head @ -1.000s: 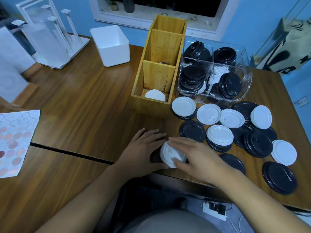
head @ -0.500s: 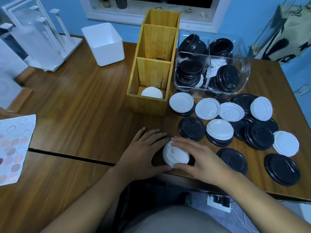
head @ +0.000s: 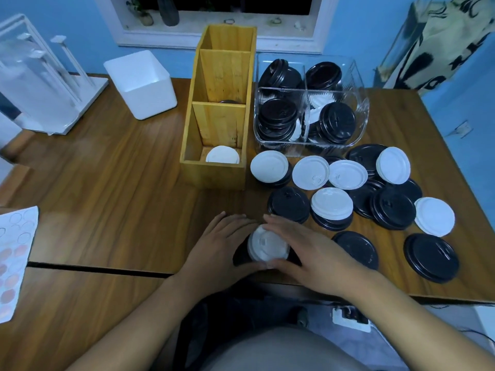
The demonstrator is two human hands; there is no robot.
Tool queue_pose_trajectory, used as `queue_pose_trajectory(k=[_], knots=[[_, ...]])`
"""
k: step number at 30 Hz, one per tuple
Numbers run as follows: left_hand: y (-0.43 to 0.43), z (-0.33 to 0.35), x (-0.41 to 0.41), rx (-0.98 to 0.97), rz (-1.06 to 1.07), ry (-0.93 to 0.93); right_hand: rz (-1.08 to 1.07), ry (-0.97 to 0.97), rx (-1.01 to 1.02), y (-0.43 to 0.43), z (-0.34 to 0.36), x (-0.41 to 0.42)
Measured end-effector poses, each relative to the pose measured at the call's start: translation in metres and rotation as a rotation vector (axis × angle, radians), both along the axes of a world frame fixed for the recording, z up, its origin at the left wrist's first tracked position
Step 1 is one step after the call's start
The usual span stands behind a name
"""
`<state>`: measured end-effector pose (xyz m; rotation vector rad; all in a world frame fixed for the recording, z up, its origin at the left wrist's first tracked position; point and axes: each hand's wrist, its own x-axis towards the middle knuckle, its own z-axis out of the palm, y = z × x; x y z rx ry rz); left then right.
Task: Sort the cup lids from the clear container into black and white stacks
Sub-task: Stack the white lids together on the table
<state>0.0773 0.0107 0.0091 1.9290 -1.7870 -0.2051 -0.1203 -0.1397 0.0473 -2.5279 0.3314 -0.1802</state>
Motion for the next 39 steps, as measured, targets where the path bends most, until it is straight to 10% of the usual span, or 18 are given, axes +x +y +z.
queue_pose_trajectory(k=[4,10,24,39], knots=[[-0.002,0.002,0.0,0.001,0.013,0.009,-0.397,-0.205,-0.224,-0.028,0.02,-0.021],[-0.006,0.005,-0.003,0.042,0.012,0.054,-0.638,0.193,-0.358,-0.075,0.019,-0.019],[-0.008,0.002,-0.005,0.026,-0.007,0.146,-0.347,-0.177,-0.018,-0.046,0.041,-0.044],[-0.01,0.008,-0.005,0.06,0.02,0.18,0.105,-0.033,0.077,-0.011,0.014,0.012]])
